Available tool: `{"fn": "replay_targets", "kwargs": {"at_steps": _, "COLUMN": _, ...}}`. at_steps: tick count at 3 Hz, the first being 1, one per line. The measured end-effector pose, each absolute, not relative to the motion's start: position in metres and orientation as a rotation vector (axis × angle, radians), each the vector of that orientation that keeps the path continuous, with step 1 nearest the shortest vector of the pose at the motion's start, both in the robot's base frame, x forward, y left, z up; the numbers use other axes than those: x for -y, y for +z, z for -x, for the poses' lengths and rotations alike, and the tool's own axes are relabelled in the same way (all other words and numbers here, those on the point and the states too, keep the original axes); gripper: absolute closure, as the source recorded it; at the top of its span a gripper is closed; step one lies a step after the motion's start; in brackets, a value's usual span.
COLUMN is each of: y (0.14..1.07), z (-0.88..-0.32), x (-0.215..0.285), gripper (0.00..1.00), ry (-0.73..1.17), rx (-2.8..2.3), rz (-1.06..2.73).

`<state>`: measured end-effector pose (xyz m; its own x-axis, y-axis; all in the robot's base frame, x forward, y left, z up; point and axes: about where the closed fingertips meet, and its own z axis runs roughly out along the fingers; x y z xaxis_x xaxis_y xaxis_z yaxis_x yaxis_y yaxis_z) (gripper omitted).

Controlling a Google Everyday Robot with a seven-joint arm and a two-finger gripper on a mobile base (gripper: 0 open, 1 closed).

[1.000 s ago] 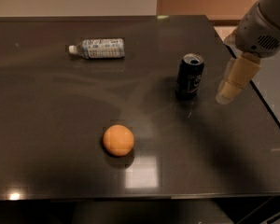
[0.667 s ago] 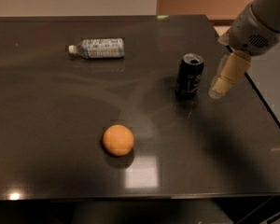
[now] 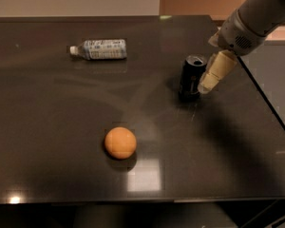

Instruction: Move pepsi can near orange

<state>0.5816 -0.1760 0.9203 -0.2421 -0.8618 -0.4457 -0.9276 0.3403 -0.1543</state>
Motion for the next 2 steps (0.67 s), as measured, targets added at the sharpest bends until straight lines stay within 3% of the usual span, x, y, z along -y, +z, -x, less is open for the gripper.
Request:
{"fn": "replay_targets", "kwargs": {"at_steps": 1, "y": 0.9079, "z": -0.592, "x": 0.1661, "gripper": 0.0, "ry": 0.224, "rx": -2.15, "rz": 1.569}}
{"fn": "replay_targets", "kwargs": {"at_steps": 2, "y": 0.9016, "z": -0.5956, "x": 0.1594, "gripper": 0.18, "ry": 0.245, "rx": -2.14, "rz": 1.569}}
